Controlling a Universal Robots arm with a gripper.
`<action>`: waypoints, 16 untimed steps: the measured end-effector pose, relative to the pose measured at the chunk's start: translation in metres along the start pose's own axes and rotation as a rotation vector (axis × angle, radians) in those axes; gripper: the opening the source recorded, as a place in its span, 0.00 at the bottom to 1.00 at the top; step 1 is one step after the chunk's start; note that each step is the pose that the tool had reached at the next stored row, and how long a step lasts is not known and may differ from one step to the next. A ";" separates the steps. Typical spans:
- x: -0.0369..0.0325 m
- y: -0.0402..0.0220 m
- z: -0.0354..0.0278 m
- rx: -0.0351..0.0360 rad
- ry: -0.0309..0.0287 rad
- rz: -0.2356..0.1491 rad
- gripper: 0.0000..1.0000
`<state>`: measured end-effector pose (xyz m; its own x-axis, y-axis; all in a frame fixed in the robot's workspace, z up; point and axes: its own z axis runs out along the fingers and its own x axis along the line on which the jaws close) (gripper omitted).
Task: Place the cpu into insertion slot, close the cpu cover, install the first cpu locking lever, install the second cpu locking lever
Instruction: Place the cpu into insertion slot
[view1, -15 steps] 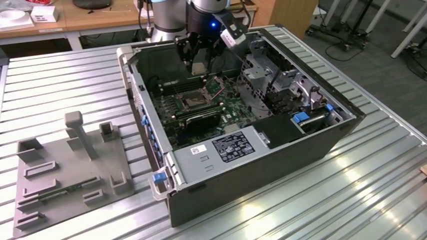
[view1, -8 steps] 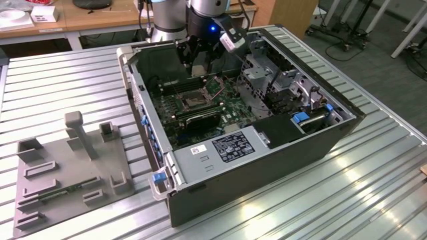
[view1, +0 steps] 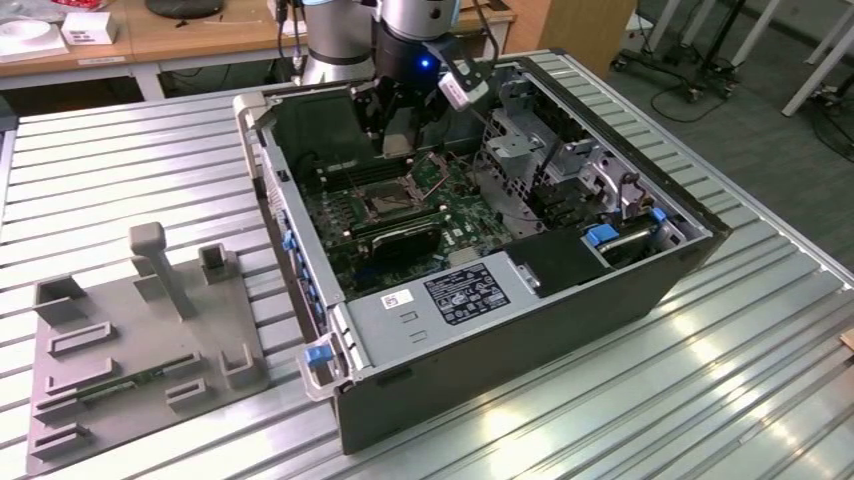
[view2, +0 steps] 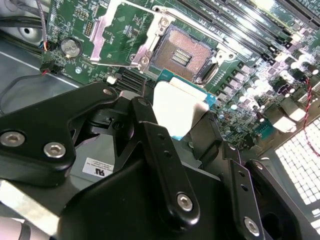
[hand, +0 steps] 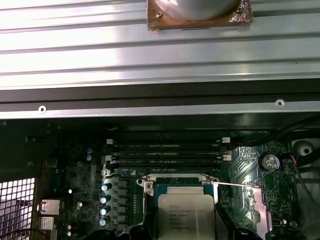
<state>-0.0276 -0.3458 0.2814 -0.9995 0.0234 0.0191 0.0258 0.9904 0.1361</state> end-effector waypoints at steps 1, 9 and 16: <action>0.0000 0.0000 0.0001 0.0001 0.0000 0.000 0.54; 0.0001 -0.0025 0.0058 -0.0003 -0.0001 0.000 0.54; 0.0006 -0.0060 0.0153 -0.0001 0.0000 0.000 0.54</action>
<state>-0.0286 -0.3496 0.2655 -0.9996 0.0230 0.0191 0.0254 0.9903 0.1363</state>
